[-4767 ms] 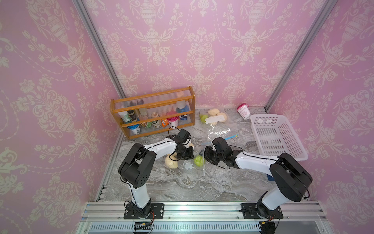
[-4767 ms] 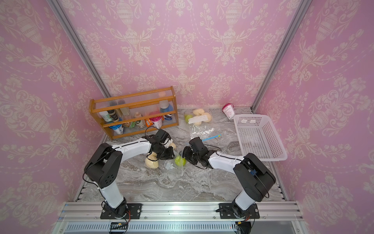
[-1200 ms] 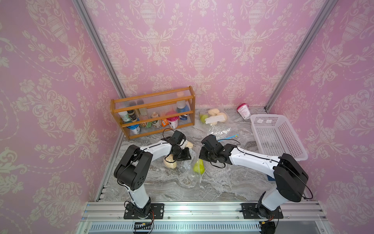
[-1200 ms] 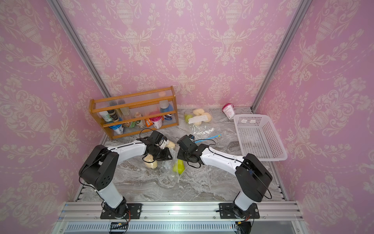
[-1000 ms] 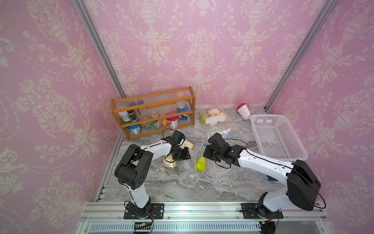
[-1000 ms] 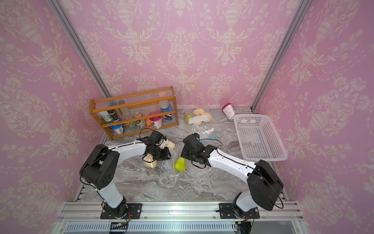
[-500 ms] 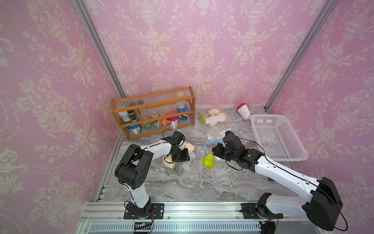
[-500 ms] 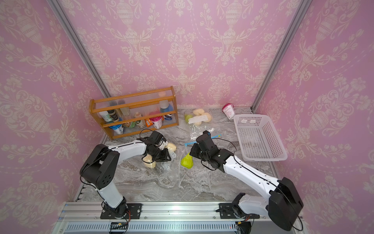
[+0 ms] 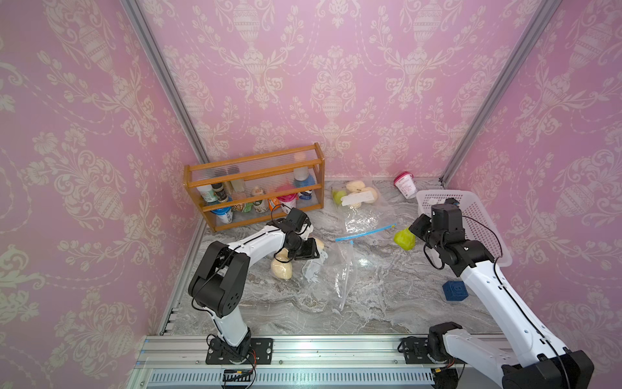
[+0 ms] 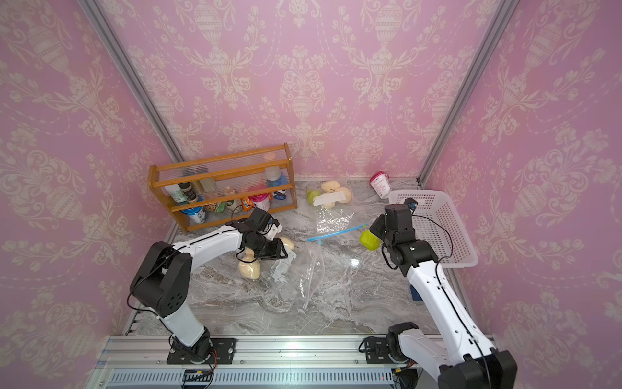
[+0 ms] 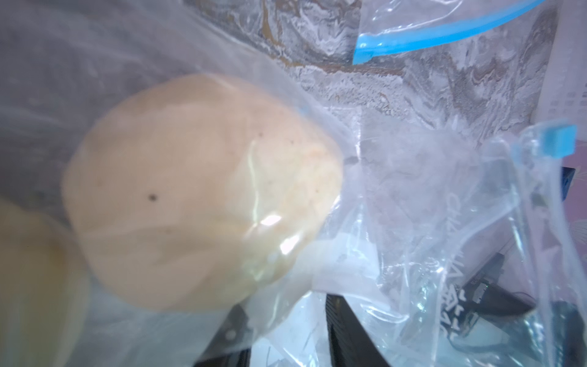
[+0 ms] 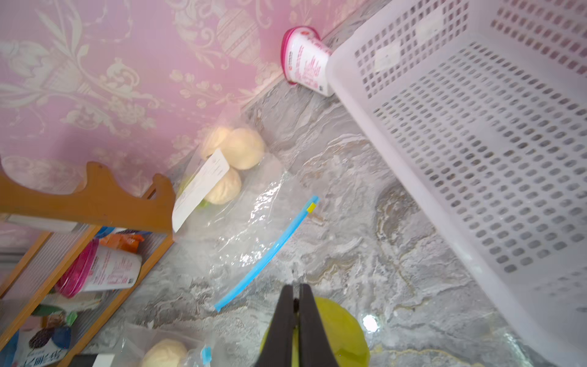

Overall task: Open the zip-top bag and take out the pear
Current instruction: Place the pear in the basket.

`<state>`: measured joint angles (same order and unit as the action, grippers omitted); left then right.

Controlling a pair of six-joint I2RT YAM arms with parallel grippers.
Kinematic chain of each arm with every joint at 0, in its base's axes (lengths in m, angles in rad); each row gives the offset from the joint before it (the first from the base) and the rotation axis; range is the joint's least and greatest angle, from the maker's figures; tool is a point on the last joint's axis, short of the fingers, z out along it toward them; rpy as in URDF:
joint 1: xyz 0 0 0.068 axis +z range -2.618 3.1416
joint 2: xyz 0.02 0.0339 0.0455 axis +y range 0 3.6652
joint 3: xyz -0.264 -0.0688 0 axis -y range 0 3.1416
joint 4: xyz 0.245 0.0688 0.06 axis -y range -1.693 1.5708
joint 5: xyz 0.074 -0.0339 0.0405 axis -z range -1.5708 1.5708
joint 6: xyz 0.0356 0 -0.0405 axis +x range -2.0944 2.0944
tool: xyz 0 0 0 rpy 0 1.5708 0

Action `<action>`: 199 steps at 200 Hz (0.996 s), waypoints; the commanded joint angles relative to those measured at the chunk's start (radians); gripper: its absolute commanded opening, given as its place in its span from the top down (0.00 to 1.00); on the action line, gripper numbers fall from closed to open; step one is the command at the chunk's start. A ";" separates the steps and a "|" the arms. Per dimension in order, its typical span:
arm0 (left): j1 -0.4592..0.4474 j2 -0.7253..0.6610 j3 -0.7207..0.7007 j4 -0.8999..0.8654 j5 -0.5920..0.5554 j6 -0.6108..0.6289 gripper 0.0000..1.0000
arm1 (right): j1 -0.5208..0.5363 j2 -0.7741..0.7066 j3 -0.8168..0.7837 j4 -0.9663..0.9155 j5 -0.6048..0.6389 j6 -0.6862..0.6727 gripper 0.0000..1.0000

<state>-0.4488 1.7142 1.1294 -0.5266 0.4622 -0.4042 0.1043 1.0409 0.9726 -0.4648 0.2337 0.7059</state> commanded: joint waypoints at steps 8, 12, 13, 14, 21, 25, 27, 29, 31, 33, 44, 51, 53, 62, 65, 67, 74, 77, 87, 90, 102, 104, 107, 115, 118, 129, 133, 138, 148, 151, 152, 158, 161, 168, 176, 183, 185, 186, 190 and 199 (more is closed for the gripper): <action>0.005 -0.048 0.078 -0.067 0.005 0.059 0.58 | -0.139 0.008 0.044 0.002 0.092 -0.119 1.00; 0.005 -0.047 0.083 -0.070 0.006 0.061 0.58 | -0.159 0.012 0.044 0.009 0.097 -0.122 1.00; 0.005 -0.047 0.084 -0.071 0.005 0.062 0.58 | -0.163 0.012 0.044 0.011 0.097 -0.124 1.00; 0.005 -0.047 0.087 -0.072 0.005 0.061 0.58 | -0.168 0.013 0.044 0.013 0.097 -0.124 1.00; 0.005 -0.047 0.094 -0.077 0.004 0.063 0.57 | -0.202 0.022 0.043 0.029 0.098 -0.129 1.00; 0.007 -0.048 0.097 -0.079 0.005 0.063 0.57 | -0.221 0.027 0.041 0.037 0.098 -0.131 1.00; 0.007 -0.048 0.099 -0.080 0.004 0.062 0.57 | -0.231 0.030 0.041 0.043 0.098 -0.132 1.00; 0.007 -0.048 0.101 -0.080 0.003 0.063 0.57 | -0.239 0.032 0.041 0.047 0.098 -0.133 1.00; 0.007 -0.048 0.102 -0.080 0.003 0.063 0.57 | -0.248 0.036 0.040 0.052 0.100 -0.135 1.00; 0.007 -0.049 0.104 -0.082 0.004 0.063 0.57 | -0.256 0.038 0.040 0.055 0.102 -0.135 1.00; 0.008 -0.052 0.108 -0.085 0.000 0.063 0.57 | -0.302 0.054 0.037 0.078 0.103 -0.140 1.00; 0.009 -0.055 0.110 -0.088 -0.003 0.063 0.57 | -0.323 0.068 0.034 0.099 0.114 -0.149 1.00; 0.010 -0.056 0.111 -0.089 -0.003 0.063 0.57 | -0.328 0.071 0.033 0.106 0.119 -0.153 1.00; 0.012 -0.061 0.113 -0.093 -0.006 0.064 0.57 | -0.342 0.088 0.024 0.144 0.150 -0.179 1.00; 0.013 -0.063 0.114 -0.093 -0.007 0.063 0.57 | -0.346 0.095 0.020 0.153 0.161 -0.185 1.00; 0.014 -0.063 0.115 -0.094 -0.008 0.064 0.57 | -0.350 0.100 0.018 0.159 0.166 -0.189 1.00; 0.017 -0.069 0.117 -0.100 -0.012 0.065 0.56 | -0.367 0.122 0.015 0.174 0.166 -0.196 1.00; 0.019 -0.072 0.118 -0.103 -0.014 0.067 0.56 | -0.375 0.133 0.015 0.177 0.160 -0.197 1.00; 0.025 -0.082 0.121 -0.112 -0.025 0.072 0.54 | -0.398 0.171 0.018 0.183 0.136 -0.200 1.00; 0.028 -0.087 0.121 -0.114 -0.029 0.074 0.54 | -0.403 0.182 0.018 0.183 0.128 -0.200 1.00; 0.042 -0.104 0.122 -0.122 -0.037 0.077 0.52 | -0.421 0.224 0.016 0.191 0.095 -0.198 1.00; 0.044 -0.106 0.121 -0.123 -0.039 0.078 0.52 | -0.423 0.231 0.015 0.192 0.089 -0.197 1.00; 0.048 -0.110 0.121 -0.125 -0.041 0.078 0.51 | -0.426 0.240 0.014 0.195 0.081 -0.197 1.00; 0.062 -0.123 0.121 -0.128 -0.042 0.077 0.50 | -0.431 0.266 0.012 0.200 0.057 -0.196 1.00; 0.069 -0.128 0.119 -0.129 -0.042 0.077 0.50 | -0.432 0.275 0.011 0.204 0.048 -0.197 1.00; 0.091 -0.143 0.118 -0.130 -0.025 0.074 0.48 | -0.436 0.310 0.016 0.203 0.018 -0.200 1.00; 0.101 -0.146 0.116 -0.132 -0.018 0.073 0.48 | -0.439 0.324 0.020 0.200 0.008 -0.201 1.00; 0.110 -0.152 0.114 -0.131 -0.012 0.073 0.47 | -0.441 0.342 0.026 0.195 -0.006 -0.203 1.00; 0.127 -0.163 0.110 -0.135 -0.012 0.077 0.44 | -0.443 0.377 0.040 0.183 -0.031 -0.205 1.00; 0.131 -0.166 0.109 -0.137 -0.014 0.080 0.44 | -0.445 0.387 0.044 0.180 -0.041 -0.205 1.00; 0.132 -0.167 0.109 -0.138 -0.016 0.081 0.43 | -0.446 0.390 0.045 0.179 -0.044 -0.205 1.00; 0.138 -0.172 0.106 -0.142 -0.022 0.086 0.43 | -0.449 0.409 0.052 0.174 -0.060 -0.206 1.00; 0.142 -0.174 0.104 -0.146 -0.025 0.090 0.43 | -0.450 0.419 0.055 0.170 -0.068 -0.206 1.00; 0.149 -0.177 0.101 -0.153 -0.031 0.098 0.42 | -0.454 0.438 0.062 0.166 -0.084 -0.206 1.00; 0.157 -0.180 0.096 -0.159 -0.040 0.104 0.42 | -0.456 0.459 0.068 0.165 -0.101 -0.206 1.00; 0.164 -0.183 0.089 -0.161 -0.046 0.106 0.42 | -0.460 0.475 0.074 0.163 -0.116 -0.206 1.00; 0.166 -0.183 0.087 -0.162 -0.049 0.106 0.42 | -0.460 0.480 0.075 0.162 -0.120 -0.206 1.00; 0.167 -0.183 0.086 -0.163 -0.050 0.106 0.42 | -0.461 0.482 0.077 0.161 -0.121 -0.206 1.00; 0.169 -0.184 0.083 -0.165 -0.055 0.108 0.42 | -0.463 0.492 0.081 0.157 -0.129 -0.206 1.00; 0.175 -0.186 0.076 -0.169 -0.070 0.114 0.40 | -0.467 0.514 0.098 0.138 -0.138 -0.209 1.00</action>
<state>-0.3019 1.5551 1.2186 -0.6430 0.4381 -0.3374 -0.3458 1.4956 1.0054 -0.3012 0.1711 0.5186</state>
